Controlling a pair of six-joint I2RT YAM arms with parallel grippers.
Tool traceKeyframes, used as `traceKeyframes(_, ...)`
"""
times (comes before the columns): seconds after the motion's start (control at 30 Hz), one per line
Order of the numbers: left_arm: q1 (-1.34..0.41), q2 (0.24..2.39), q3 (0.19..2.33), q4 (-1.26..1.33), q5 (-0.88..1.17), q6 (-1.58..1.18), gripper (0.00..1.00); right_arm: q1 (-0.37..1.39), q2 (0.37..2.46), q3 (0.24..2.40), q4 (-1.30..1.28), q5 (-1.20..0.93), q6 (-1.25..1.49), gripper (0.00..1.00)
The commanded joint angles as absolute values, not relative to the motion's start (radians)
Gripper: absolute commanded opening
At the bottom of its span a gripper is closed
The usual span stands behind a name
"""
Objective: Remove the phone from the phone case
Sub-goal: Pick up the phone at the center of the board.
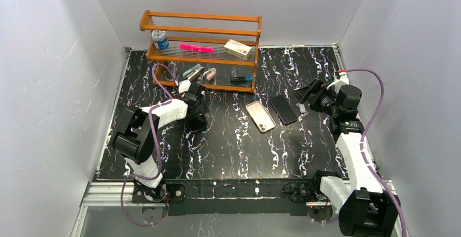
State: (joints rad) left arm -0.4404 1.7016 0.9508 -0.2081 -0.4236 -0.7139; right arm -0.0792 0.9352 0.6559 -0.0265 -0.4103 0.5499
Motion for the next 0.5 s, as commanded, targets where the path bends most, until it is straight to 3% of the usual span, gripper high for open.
traceKeyframes(0.0, -0.434, 1.740, 0.925, -0.200, -0.386, -0.740, 0.90, -0.054, 0.935, 0.647, 0.042, -0.489, 0.479, 0.98)
traceKeyframes(0.23, -0.434, 1.683, 0.867, -0.154, -0.342, -0.768, 0.58, 0.091, 1.008, 0.647, 0.047, -0.466, 0.436, 0.95)
traceKeyframes(0.47, -0.434, 1.580, 0.819, -0.113, -0.277, -0.791, 0.15, 0.360, 1.112, 0.632, 0.162, -0.377, 0.448, 0.91)
